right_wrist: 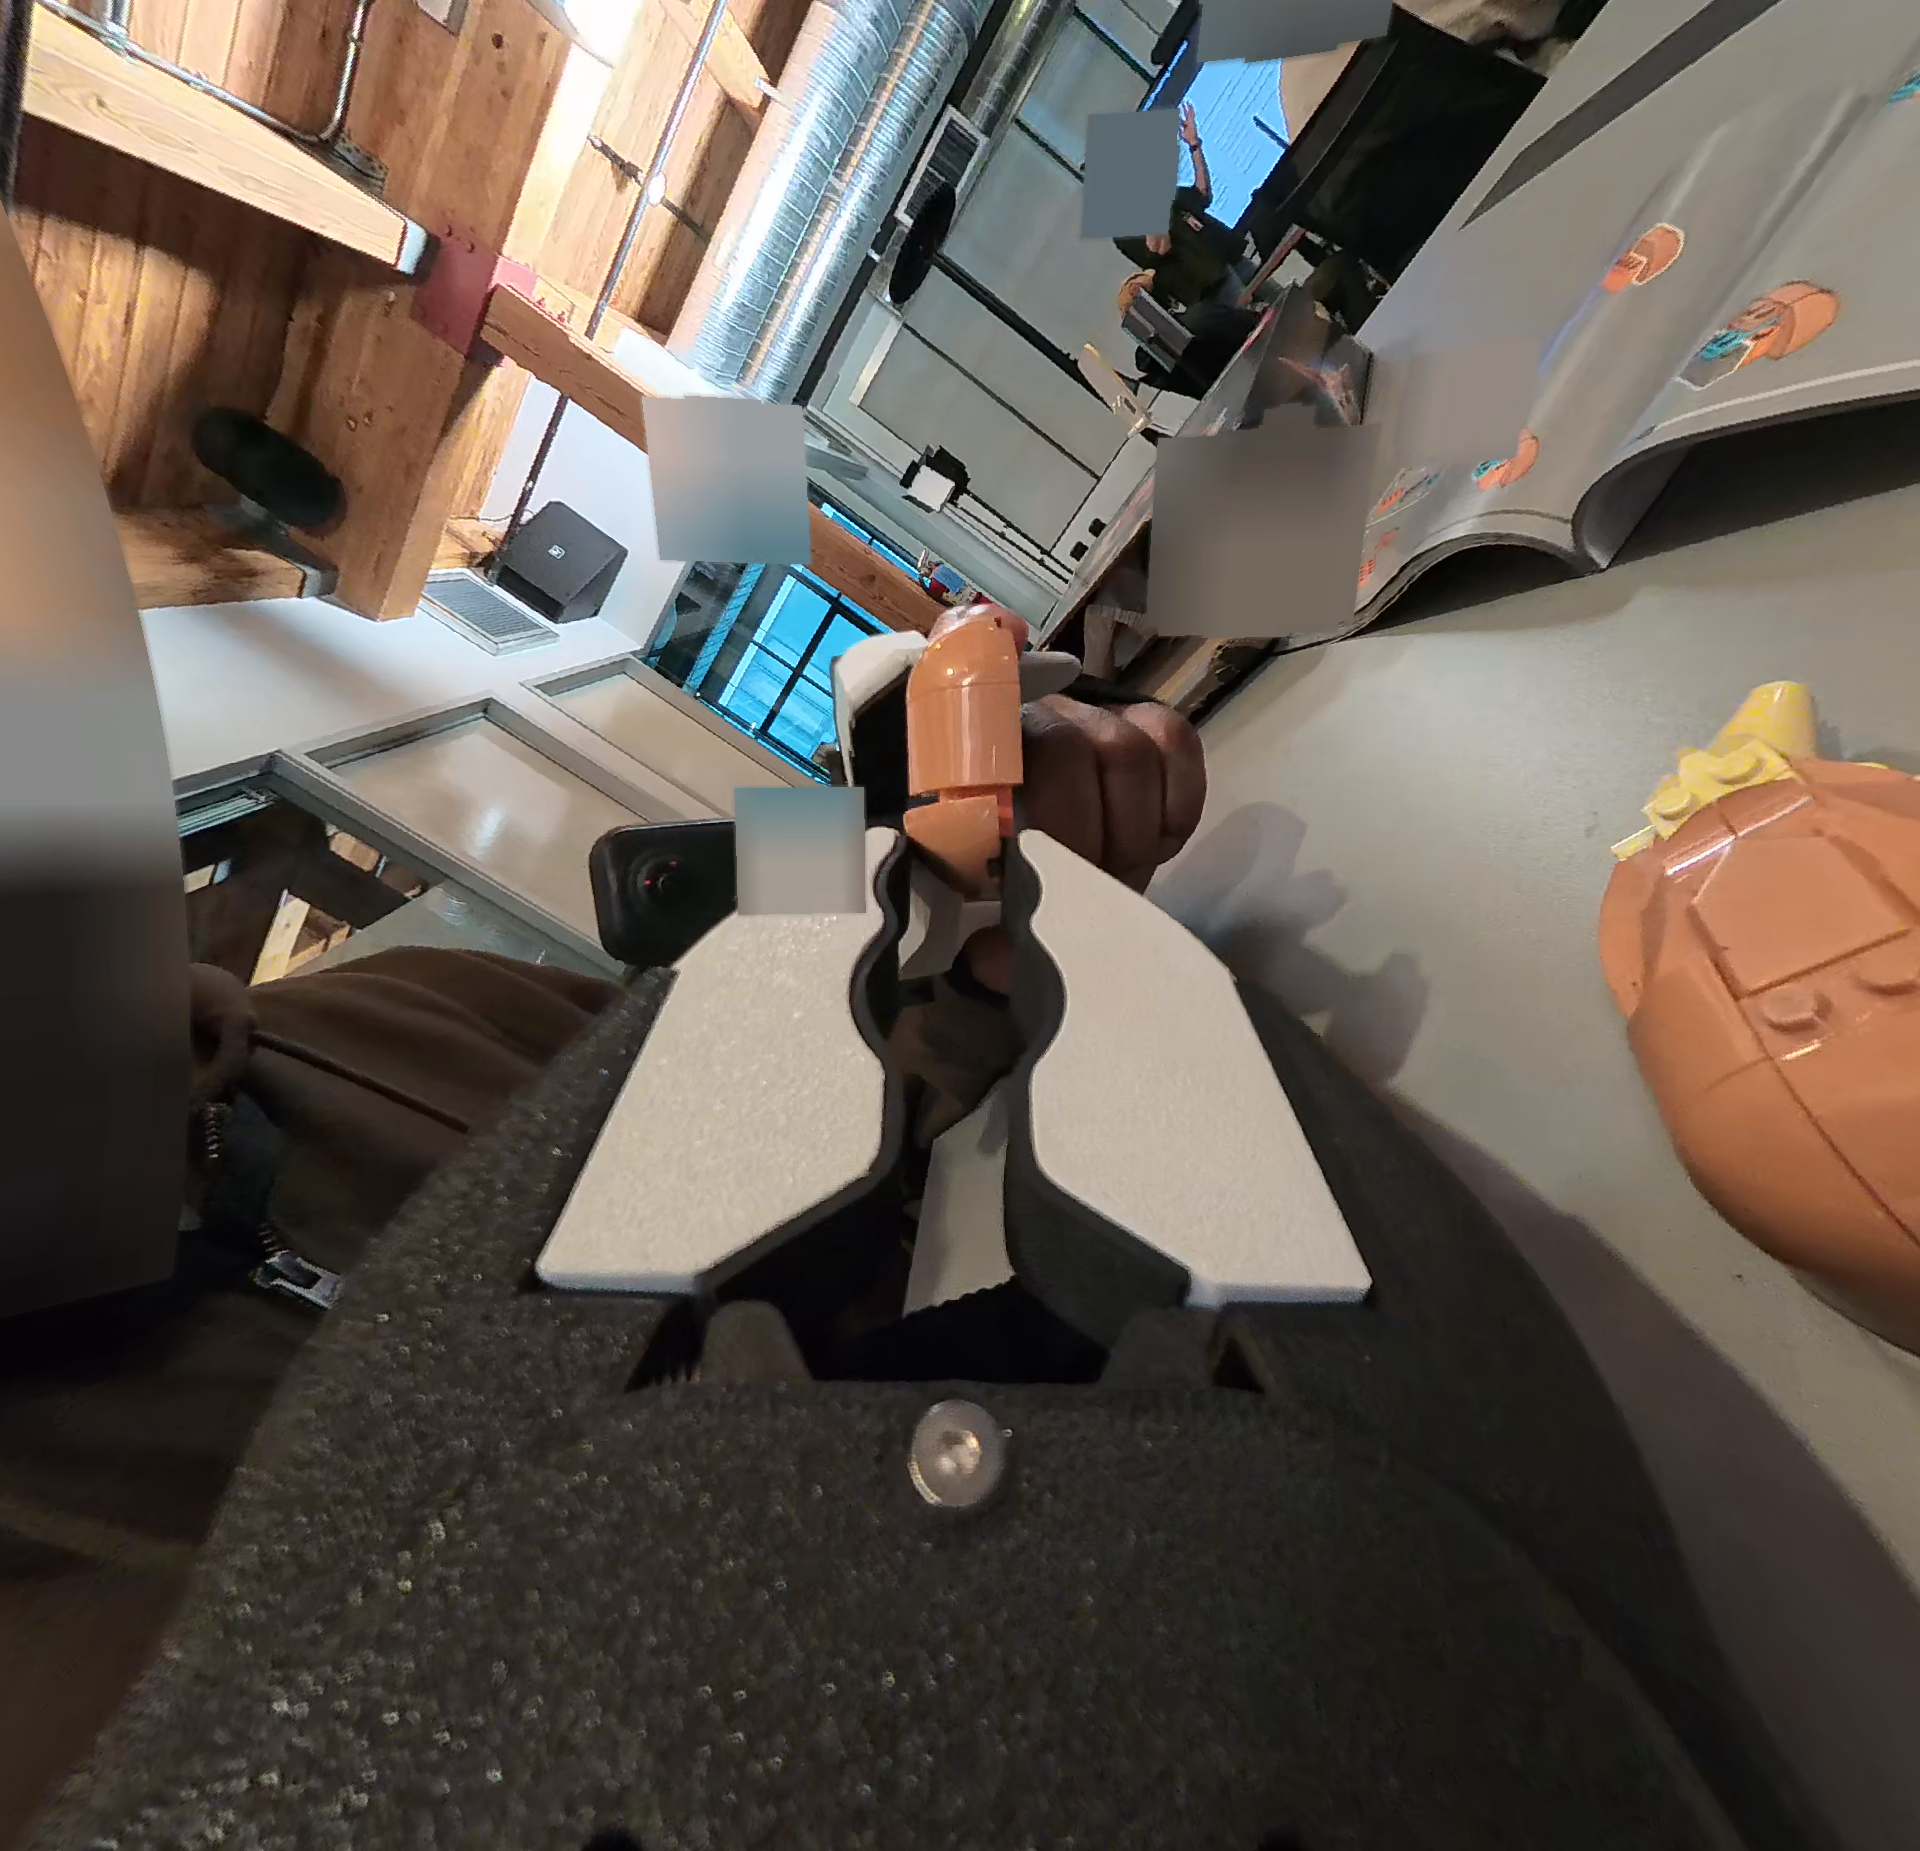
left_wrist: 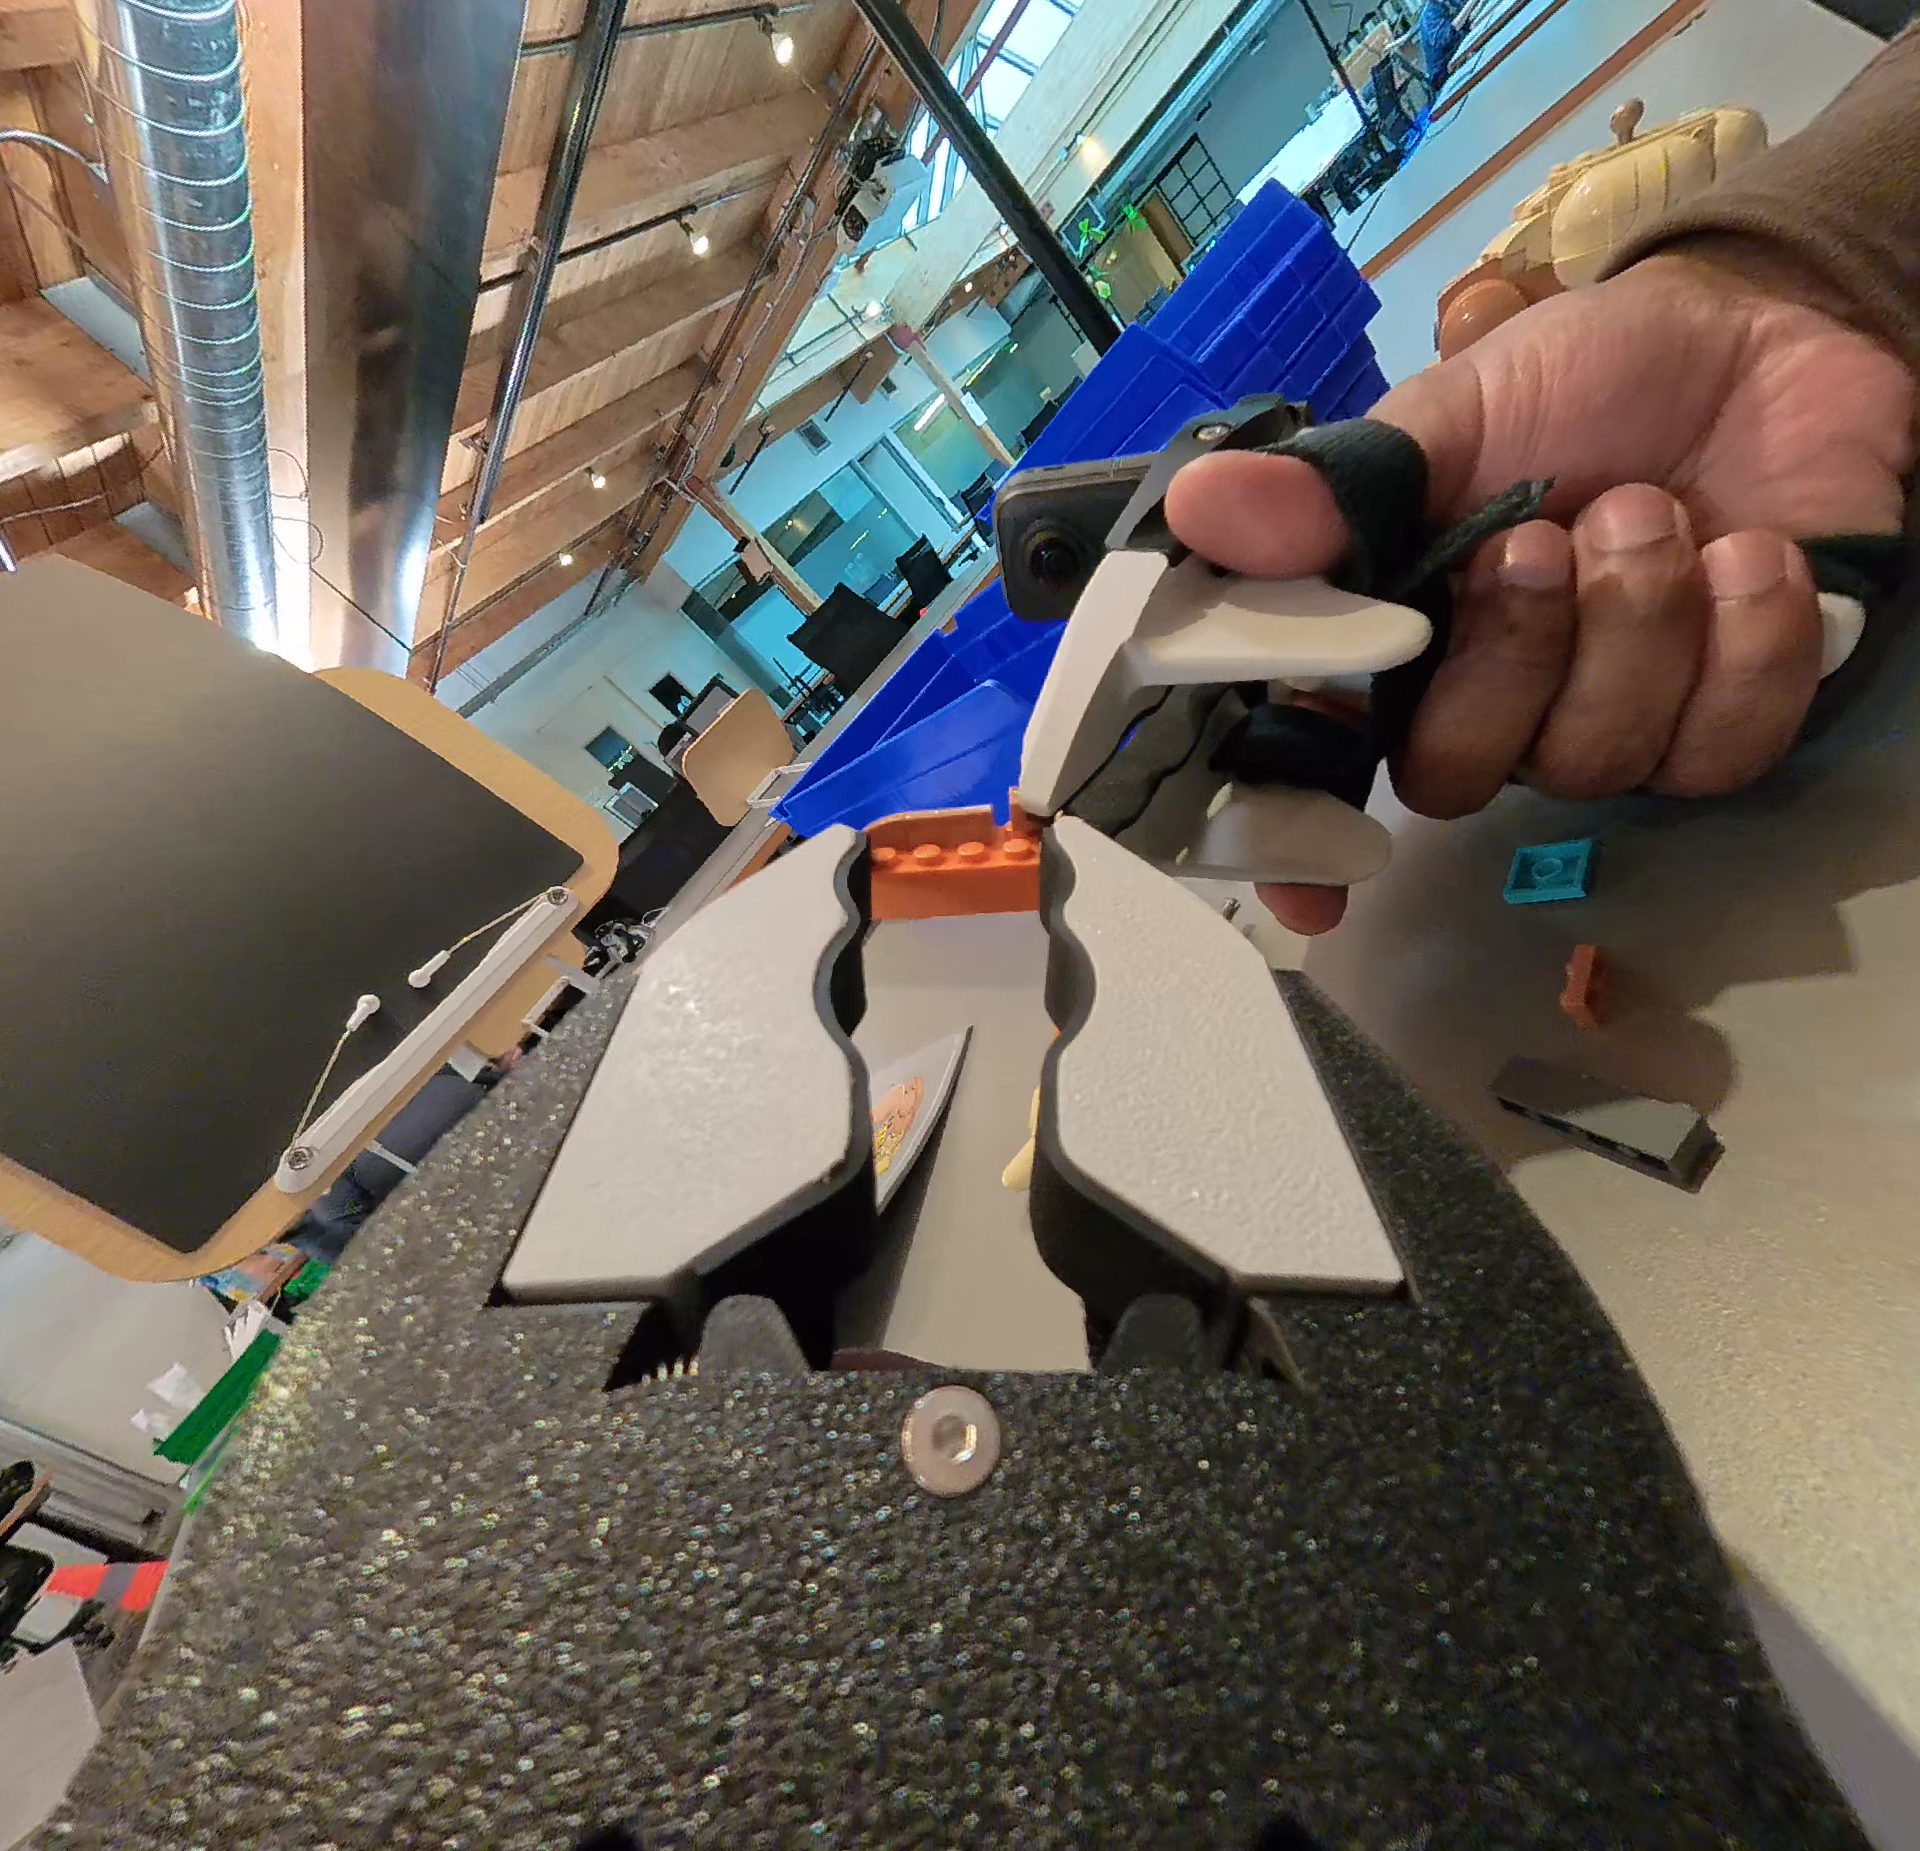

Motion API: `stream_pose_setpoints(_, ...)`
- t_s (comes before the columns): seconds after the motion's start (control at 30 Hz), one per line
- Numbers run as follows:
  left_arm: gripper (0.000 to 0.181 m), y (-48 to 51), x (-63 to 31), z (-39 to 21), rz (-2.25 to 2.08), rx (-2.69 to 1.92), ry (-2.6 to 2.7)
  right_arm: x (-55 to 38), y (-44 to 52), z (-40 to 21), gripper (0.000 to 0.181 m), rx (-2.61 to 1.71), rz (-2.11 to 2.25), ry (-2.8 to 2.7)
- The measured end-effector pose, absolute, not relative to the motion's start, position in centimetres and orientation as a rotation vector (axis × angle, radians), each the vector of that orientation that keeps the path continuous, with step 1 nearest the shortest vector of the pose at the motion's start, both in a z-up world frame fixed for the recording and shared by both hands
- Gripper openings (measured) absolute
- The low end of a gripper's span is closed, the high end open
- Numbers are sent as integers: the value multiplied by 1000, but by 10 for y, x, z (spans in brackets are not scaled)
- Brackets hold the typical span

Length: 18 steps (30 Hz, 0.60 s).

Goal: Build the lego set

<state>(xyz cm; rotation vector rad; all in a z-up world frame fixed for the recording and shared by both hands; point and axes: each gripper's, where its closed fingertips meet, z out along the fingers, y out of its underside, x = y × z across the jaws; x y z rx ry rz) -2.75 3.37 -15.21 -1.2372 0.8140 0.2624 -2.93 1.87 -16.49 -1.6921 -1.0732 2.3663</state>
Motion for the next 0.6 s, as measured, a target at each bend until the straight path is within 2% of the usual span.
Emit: stream_pose_setpoints(0.6, 35, 35, -27, -160, 225, -1288, 834, -30, 23, -166, 15, -1692, 2311, -1071)
